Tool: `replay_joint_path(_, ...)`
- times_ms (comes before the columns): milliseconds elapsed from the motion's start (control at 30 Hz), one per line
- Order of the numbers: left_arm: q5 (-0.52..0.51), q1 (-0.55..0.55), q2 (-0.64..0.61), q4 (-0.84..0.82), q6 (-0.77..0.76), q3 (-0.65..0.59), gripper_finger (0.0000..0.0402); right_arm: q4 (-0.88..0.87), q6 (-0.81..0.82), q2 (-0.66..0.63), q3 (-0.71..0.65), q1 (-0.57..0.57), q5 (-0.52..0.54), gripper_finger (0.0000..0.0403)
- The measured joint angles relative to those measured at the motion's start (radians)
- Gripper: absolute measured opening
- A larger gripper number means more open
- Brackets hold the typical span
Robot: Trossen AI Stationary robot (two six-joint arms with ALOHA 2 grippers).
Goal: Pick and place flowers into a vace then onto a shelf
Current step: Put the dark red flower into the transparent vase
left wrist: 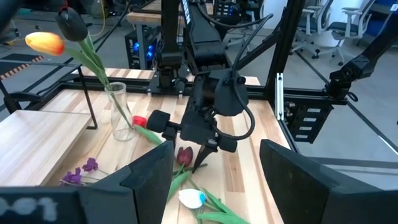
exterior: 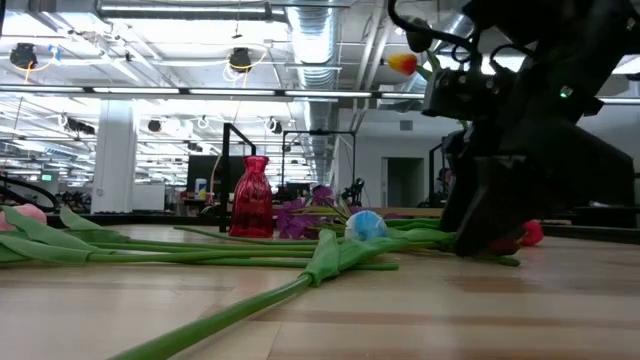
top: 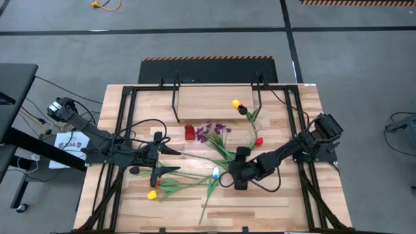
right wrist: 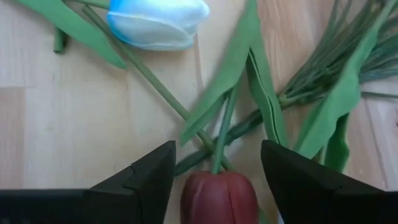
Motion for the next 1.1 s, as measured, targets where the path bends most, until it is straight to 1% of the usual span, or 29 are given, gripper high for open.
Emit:
replay_joint_path(267, 0.000, 0.000, 0.000, 0.002, -0.001, 0.000, 0.0231, -0.007, 0.000, 0.000, 0.000, -0.001, -0.025, 0.0156)
replay_joint_path(467, 0.000, 0.000, 0.000, 0.002, -0.001, 0.000, 0.0231, -0.010, 0.000, 0.000, 0.000, 0.004, -0.029, 0.0123)
replay_joint_path(600, 0.000, 0.000, 0.000, 0.002, -0.001, 0.000, 0.0231, -0.011, 0.000, 0.000, 0.000, 0.004, -0.029, 0.0118)
replay_joint_path(1100, 0.000, 0.000, 0.000, 0.003, -0.001, 0.000, 0.0231, -0.013, 0.000, 0.000, 0.000, 0.004, -0.024, 0.0123)
